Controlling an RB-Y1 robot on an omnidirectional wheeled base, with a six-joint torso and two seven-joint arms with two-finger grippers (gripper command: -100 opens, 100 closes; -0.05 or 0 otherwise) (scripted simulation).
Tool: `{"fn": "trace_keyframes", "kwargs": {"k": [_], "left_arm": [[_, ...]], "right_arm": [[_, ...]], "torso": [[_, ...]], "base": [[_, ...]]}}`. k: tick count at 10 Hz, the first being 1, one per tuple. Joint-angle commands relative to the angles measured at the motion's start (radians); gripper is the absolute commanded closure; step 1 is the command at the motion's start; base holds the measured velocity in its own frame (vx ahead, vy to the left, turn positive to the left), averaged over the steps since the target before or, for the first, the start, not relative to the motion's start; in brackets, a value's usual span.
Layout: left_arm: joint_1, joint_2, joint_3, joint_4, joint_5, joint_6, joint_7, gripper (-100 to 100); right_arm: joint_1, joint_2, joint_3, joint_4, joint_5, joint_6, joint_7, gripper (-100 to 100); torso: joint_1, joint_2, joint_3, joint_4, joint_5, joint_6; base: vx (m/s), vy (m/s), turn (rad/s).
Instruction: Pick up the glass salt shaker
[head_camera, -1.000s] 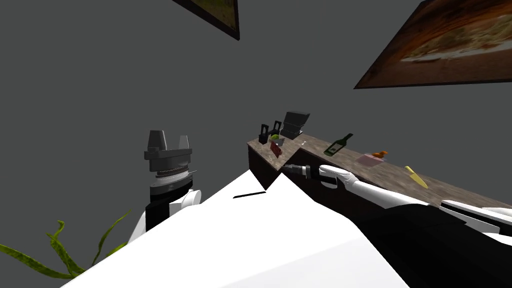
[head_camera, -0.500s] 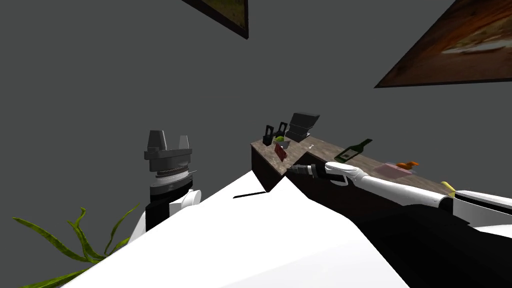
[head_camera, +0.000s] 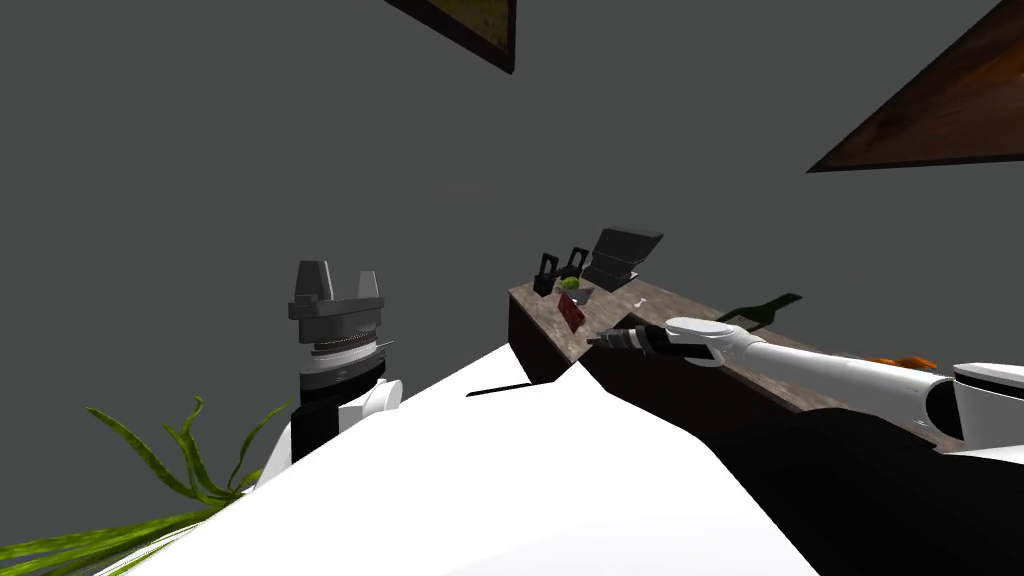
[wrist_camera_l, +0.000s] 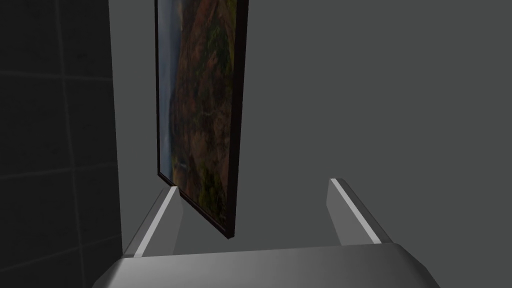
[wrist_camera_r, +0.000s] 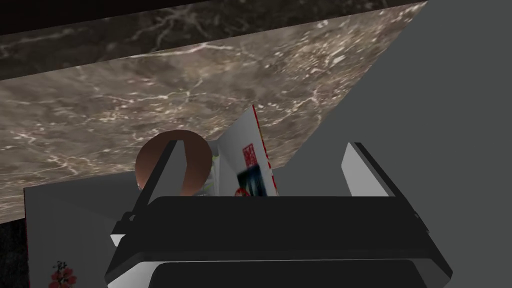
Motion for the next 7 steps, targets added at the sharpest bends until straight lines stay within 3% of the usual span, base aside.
{"fn": "trace_keyframes", "kwargs": {"k": [1,4,7], "left_arm": [[0.0,0.0,0.0,0.0,0.0,0.0,0.0,0],[0.0,0.0,0.0,0.0,0.0,0.0,0.0,0],[0.0,0.0,0.0,0.0,0.0,0.0,0.0,0]], "right_arm": [[0.003,-0.028,0.002,0.016,0.004,-0.009,0.008,-100],[0.002,-0.133,0.032,0.074,0.033,-0.039,0.016,-100],[0.01,-0.193,0.054,0.107,0.049,-0.069,0.031,-100]], "torso": [[0.0,0.0,0.0,0.0,0.0,0.0],[0.001,-0.003,-0.002,-0.001,0.0,0.0],[0.001,-0.007,-0.004,-0.002,0.0,0.0]], "base": [[0.065,-0.008,0.091],[0.112,-0.002,0.21],[0.178,-0.001,0.185]]}}
